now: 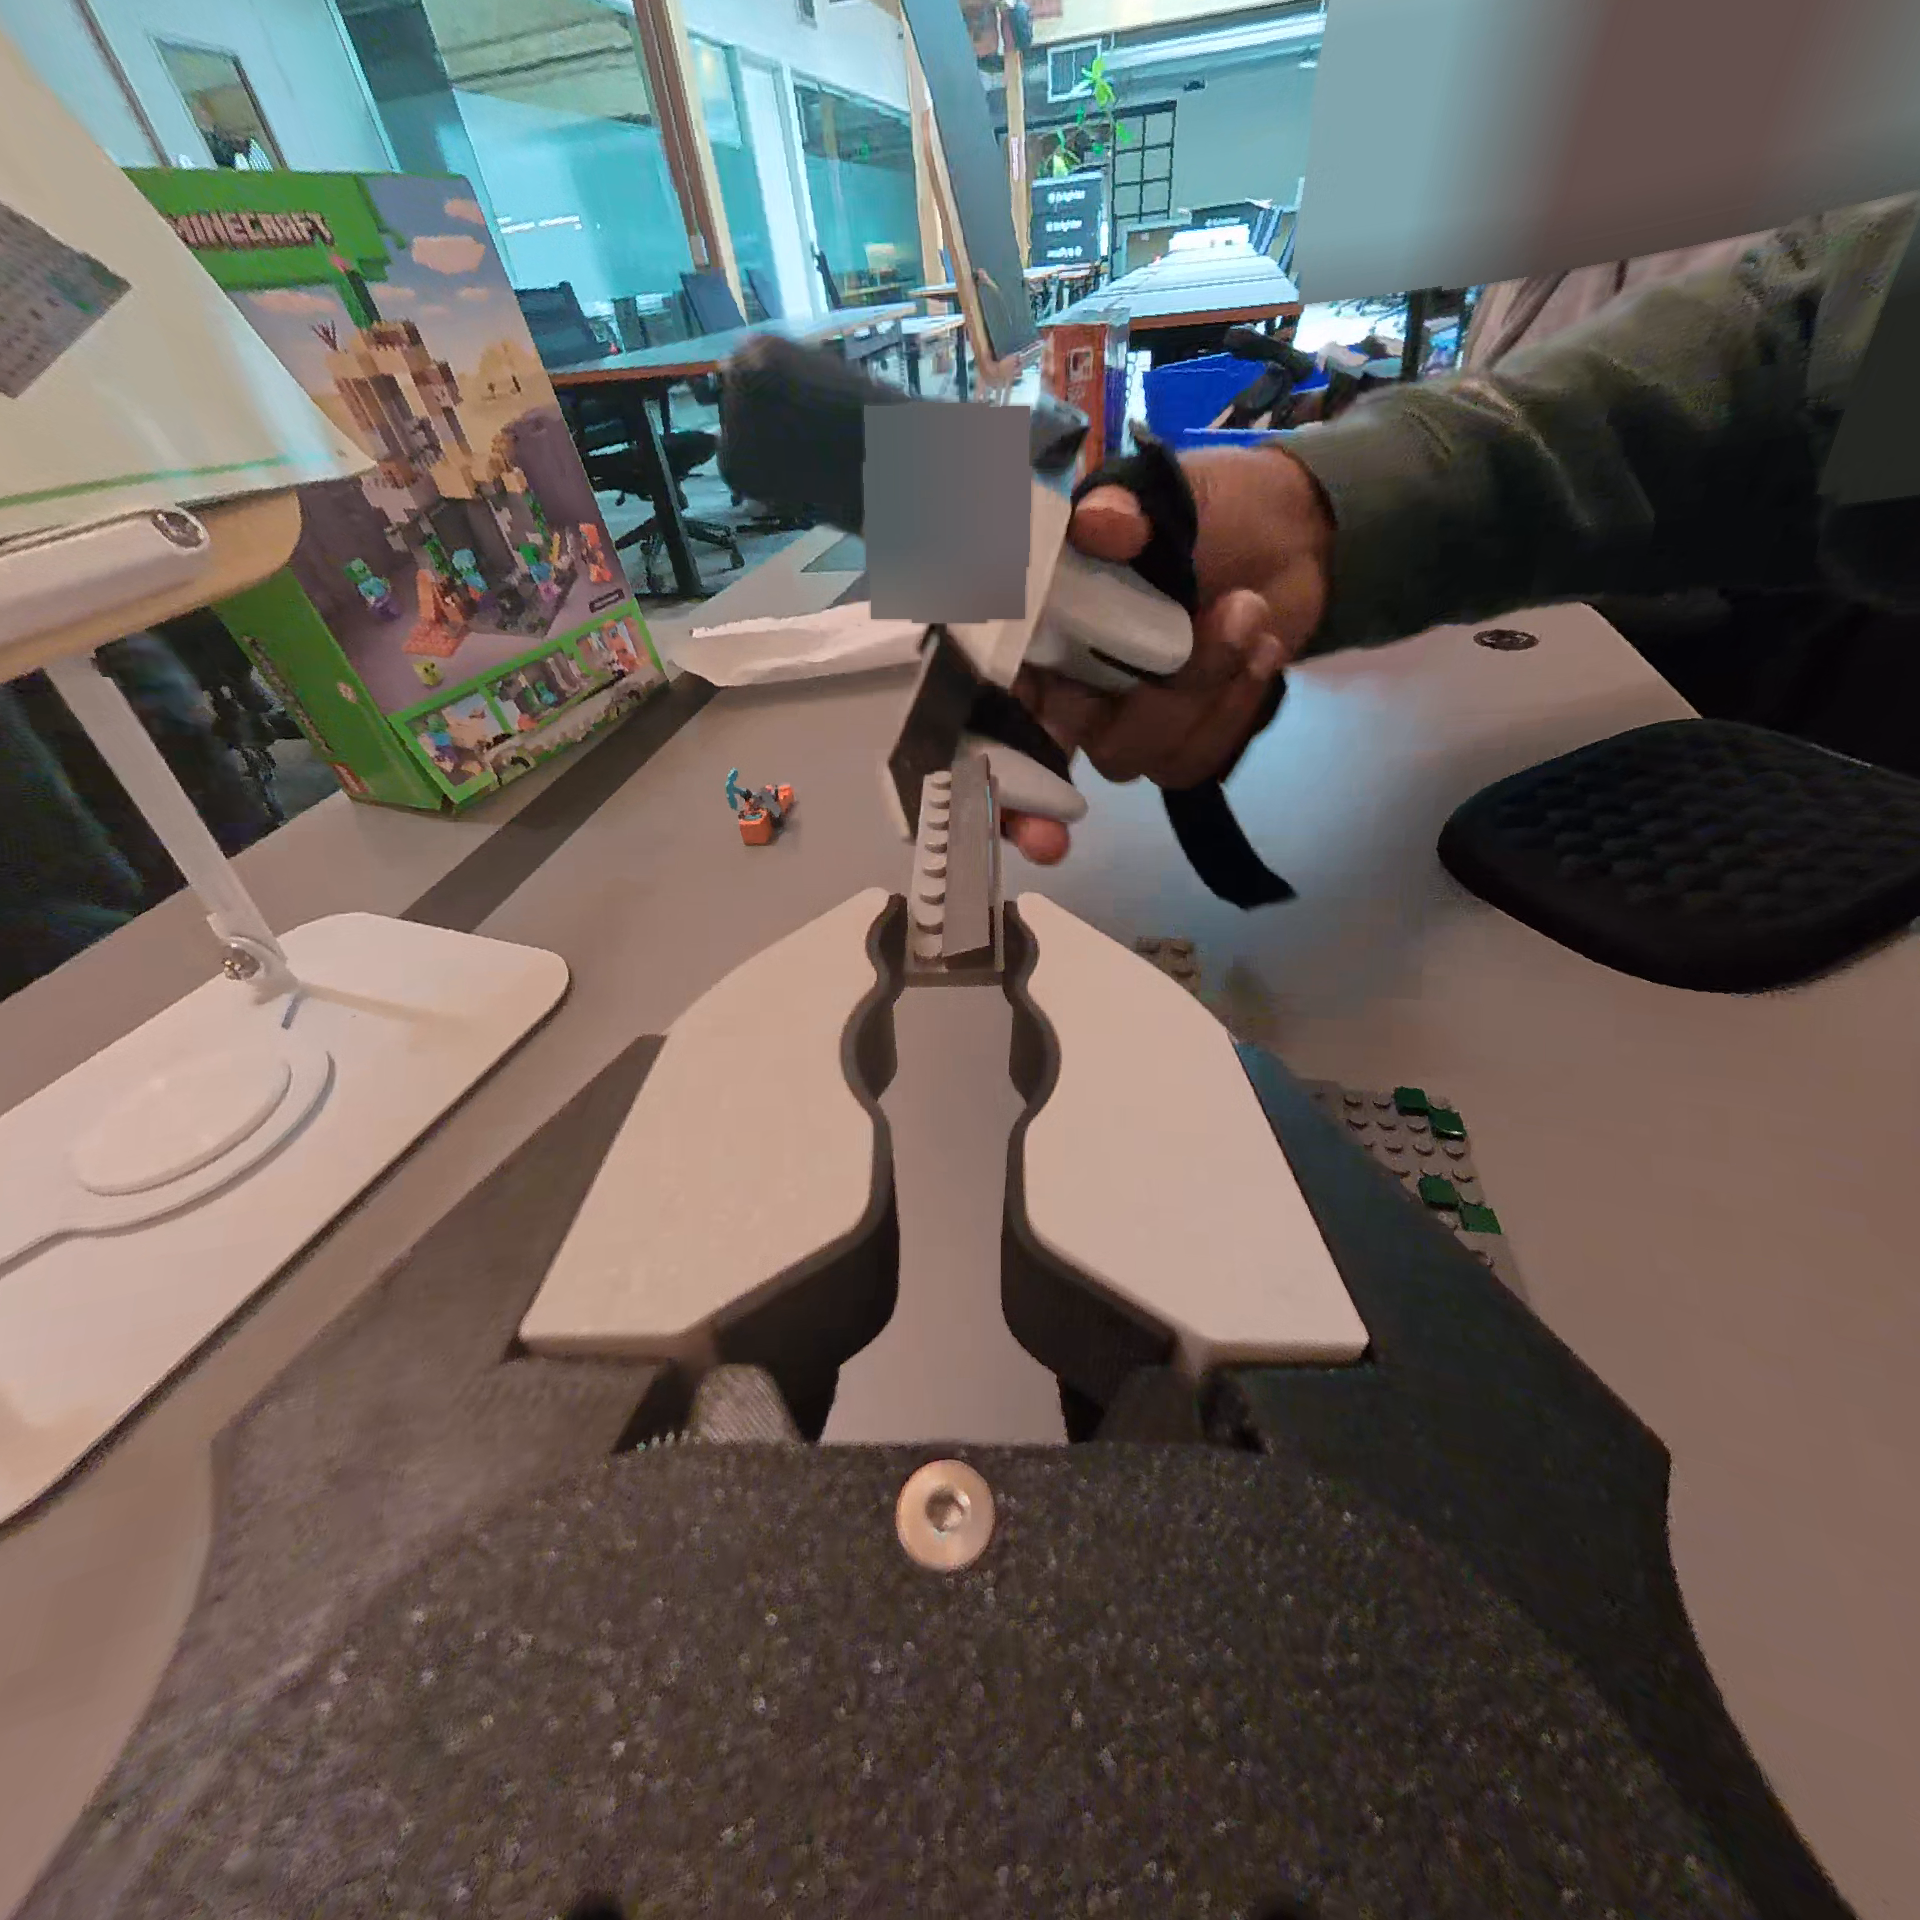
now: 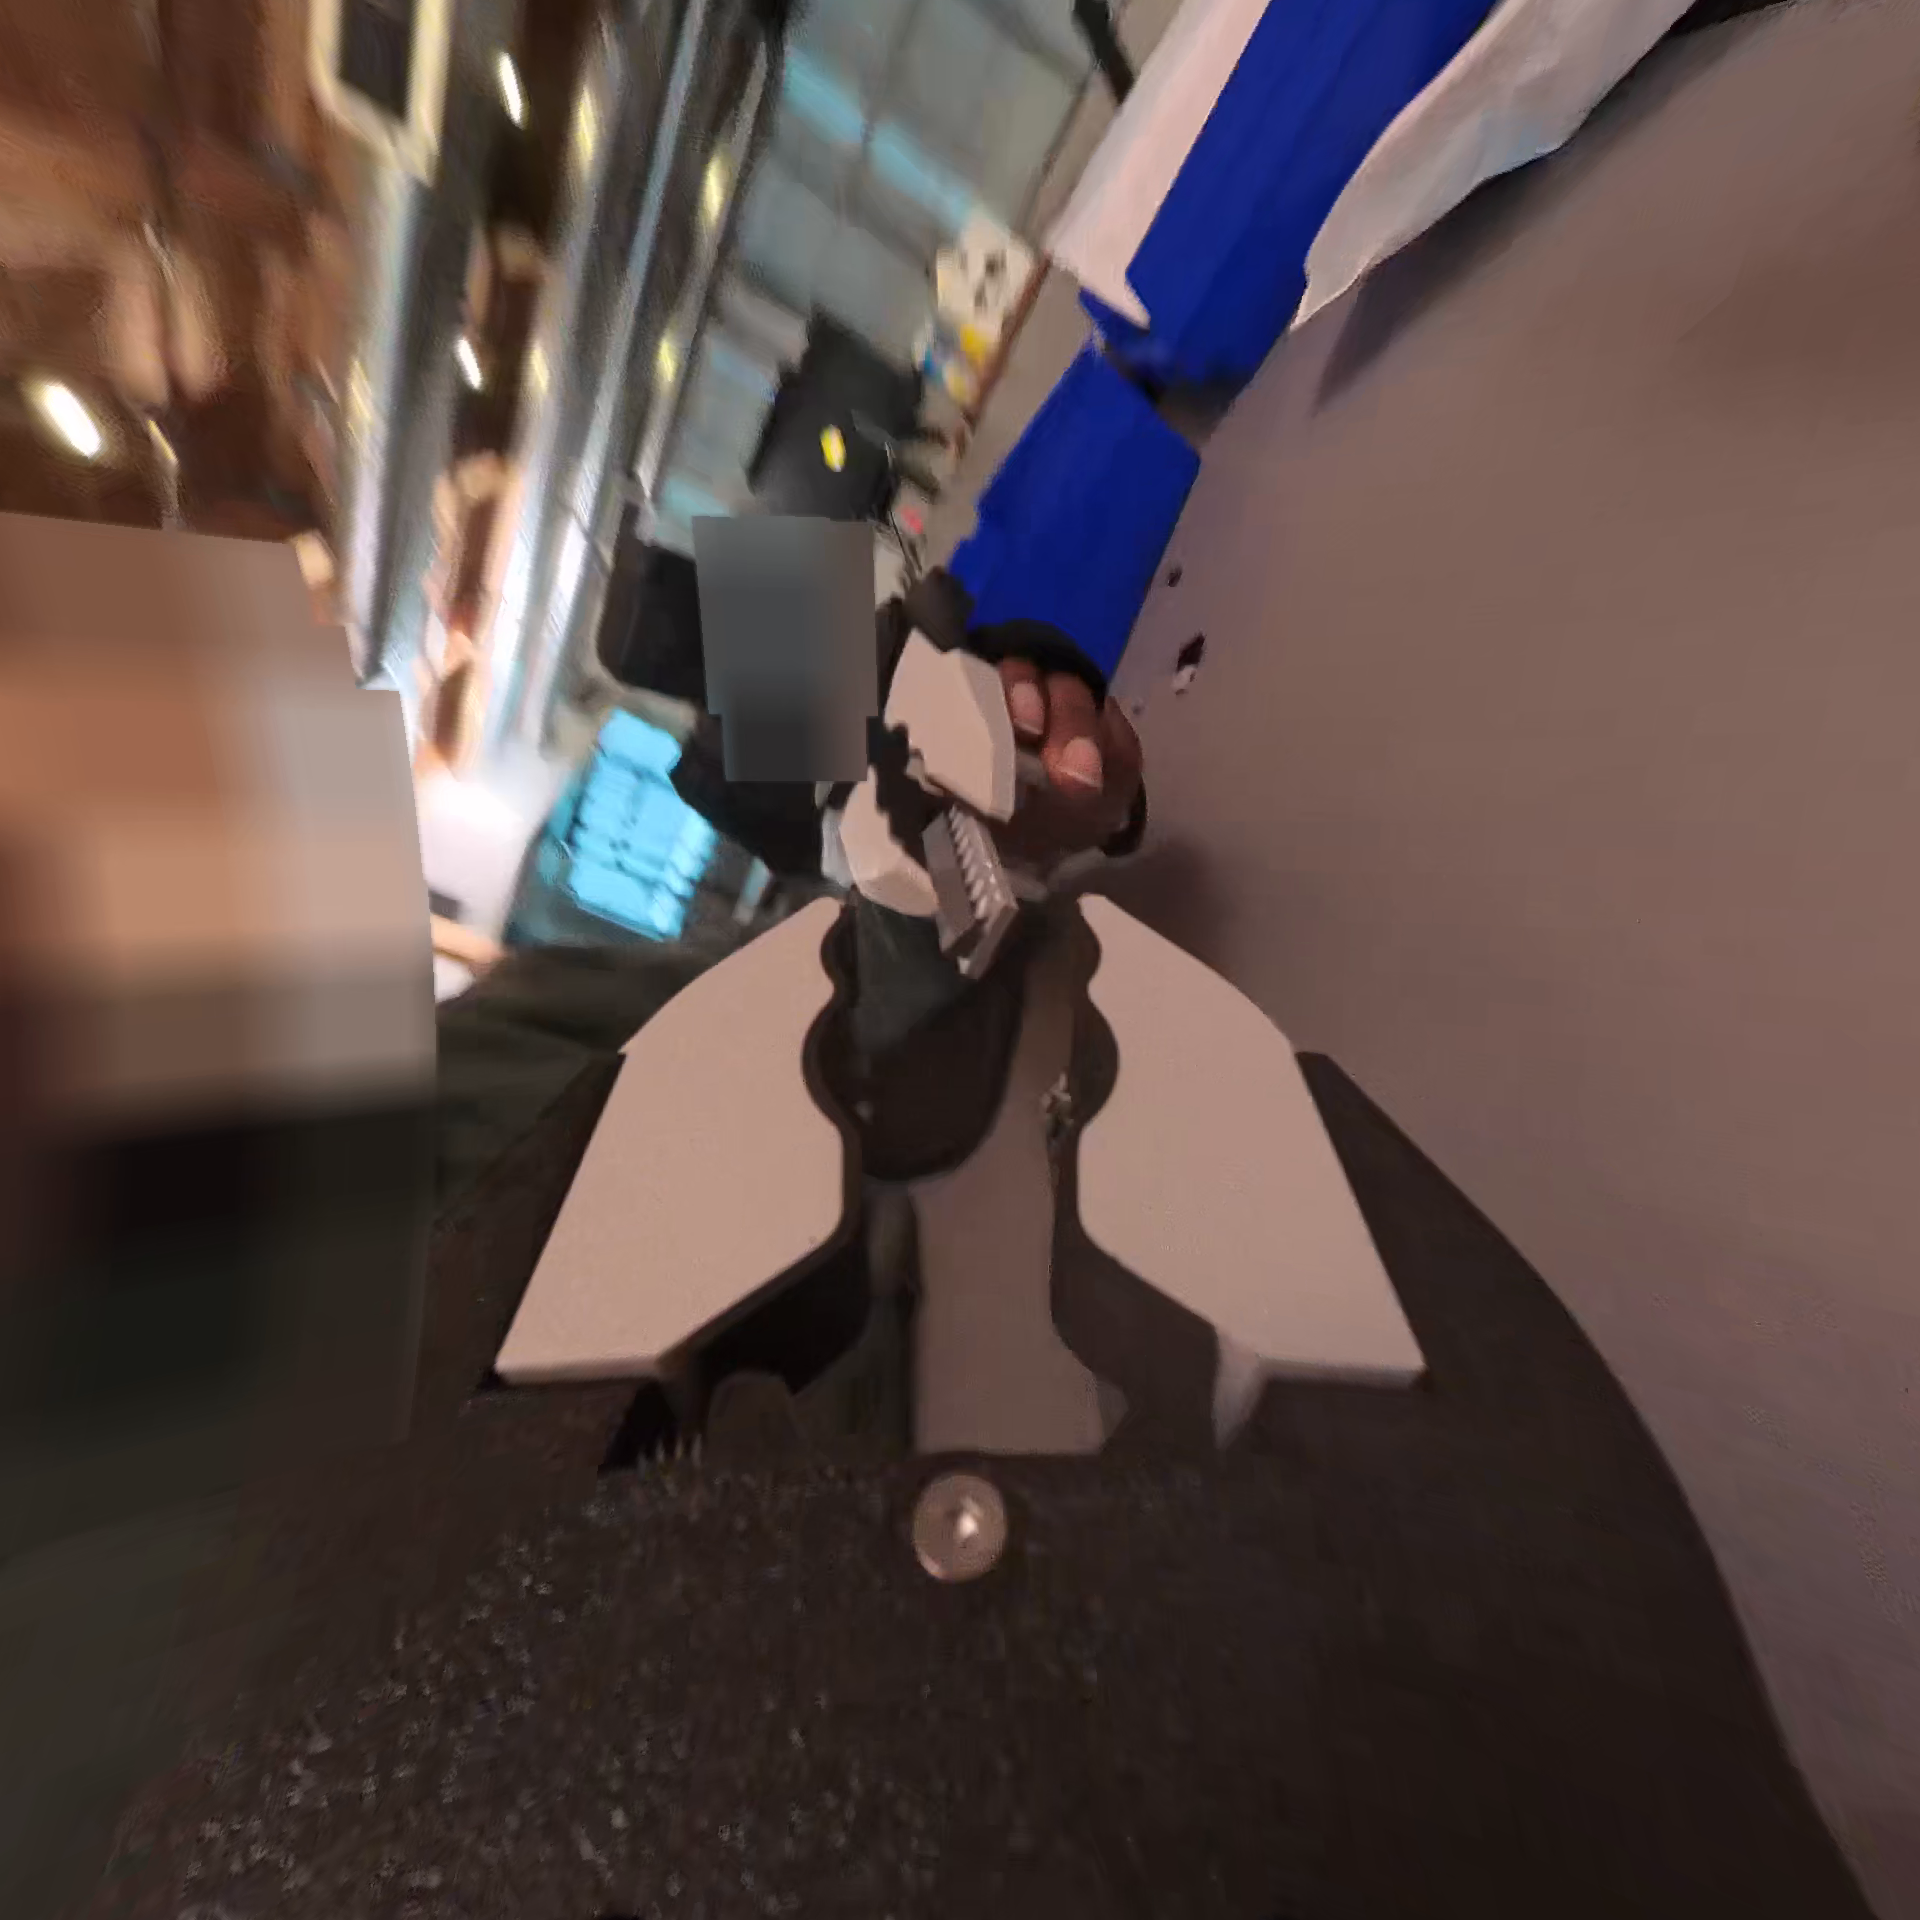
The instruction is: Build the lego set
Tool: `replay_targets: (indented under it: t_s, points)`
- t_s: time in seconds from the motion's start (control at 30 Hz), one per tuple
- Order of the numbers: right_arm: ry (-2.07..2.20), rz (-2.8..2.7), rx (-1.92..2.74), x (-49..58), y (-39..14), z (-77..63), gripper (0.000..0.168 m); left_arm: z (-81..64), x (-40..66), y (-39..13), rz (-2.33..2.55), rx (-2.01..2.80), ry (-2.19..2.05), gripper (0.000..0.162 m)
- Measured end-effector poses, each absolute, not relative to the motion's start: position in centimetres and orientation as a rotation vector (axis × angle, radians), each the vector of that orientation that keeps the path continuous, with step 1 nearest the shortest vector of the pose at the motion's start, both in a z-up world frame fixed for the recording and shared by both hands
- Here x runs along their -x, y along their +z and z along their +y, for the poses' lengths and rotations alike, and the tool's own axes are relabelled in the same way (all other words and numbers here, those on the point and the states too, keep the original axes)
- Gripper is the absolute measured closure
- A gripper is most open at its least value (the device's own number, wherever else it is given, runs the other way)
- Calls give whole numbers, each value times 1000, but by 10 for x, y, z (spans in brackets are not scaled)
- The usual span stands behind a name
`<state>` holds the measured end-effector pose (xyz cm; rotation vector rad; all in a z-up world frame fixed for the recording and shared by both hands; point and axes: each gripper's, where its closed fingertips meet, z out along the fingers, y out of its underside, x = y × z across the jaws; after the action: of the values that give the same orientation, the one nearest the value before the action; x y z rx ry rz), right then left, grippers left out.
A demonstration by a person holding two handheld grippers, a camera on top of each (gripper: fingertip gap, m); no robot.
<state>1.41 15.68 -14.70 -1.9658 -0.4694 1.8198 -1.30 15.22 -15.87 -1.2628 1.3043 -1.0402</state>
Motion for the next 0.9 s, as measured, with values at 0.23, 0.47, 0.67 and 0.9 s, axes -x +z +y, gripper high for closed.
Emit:
replay_targets:
  t_s: [0.23, 0.47, 0.67, 0.9]
  points:
    - [1946, -213, 1893, 1, -147, 145, 141, 147, 10, -159, 1330, 1236, -1023, 145]
    - [1966, -179, 1899, 7, -147, 143, 156, 145, 10, -156, 1340, 1217, -995, 145]
    - [1950, -177, 1899, 8, -148, 142, 159, 144, 10, -157, 1352, 1216, -990, 145]
    - [1940, -203, 1898, 6, -149, 134, 160, 137, 8, -159, 1392, 1199, -987, 145]
